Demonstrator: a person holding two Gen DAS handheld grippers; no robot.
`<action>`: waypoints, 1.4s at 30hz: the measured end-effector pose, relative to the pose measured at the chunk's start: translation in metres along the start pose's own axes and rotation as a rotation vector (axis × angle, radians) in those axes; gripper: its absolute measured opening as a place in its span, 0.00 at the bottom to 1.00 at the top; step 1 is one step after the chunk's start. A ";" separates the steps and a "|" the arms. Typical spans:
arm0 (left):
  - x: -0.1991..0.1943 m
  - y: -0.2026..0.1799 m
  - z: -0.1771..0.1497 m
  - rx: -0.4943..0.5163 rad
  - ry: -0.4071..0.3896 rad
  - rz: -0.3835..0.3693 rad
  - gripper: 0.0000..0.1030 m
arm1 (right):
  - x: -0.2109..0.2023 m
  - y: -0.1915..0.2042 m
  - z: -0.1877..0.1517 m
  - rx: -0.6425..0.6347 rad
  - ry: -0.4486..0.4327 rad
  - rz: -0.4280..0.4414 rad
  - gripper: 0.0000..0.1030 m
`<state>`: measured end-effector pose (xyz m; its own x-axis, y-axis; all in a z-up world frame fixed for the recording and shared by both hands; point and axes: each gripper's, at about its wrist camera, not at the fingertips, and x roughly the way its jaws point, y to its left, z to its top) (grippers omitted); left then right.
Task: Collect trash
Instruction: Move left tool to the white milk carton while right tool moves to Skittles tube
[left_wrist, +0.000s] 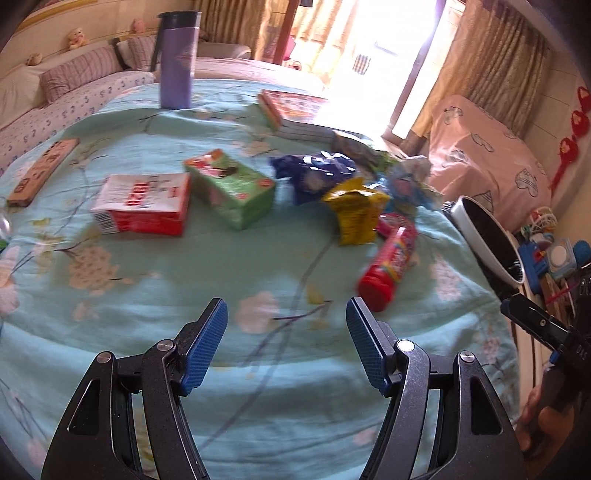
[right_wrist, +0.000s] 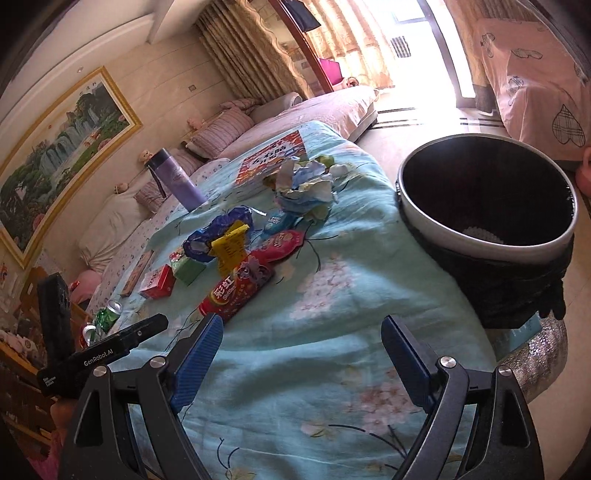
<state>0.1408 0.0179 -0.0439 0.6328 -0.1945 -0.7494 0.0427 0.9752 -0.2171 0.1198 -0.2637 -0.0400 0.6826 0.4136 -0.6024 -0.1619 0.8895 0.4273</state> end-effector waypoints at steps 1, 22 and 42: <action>-0.001 0.007 0.000 -0.003 -0.003 0.010 0.66 | 0.003 0.004 0.000 -0.006 0.005 0.003 0.86; 0.041 0.112 0.064 -0.176 -0.078 0.049 0.74 | 0.021 0.020 -0.008 -0.005 0.027 -0.002 0.86; -0.002 0.041 0.035 0.135 -0.059 -0.050 0.80 | 0.025 0.039 -0.005 0.035 0.015 -0.059 0.86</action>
<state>0.1687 0.0624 -0.0295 0.6713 -0.2408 -0.7010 0.1764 0.9705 -0.1644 0.1268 -0.2172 -0.0421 0.6797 0.3638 -0.6369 -0.0962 0.9051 0.4142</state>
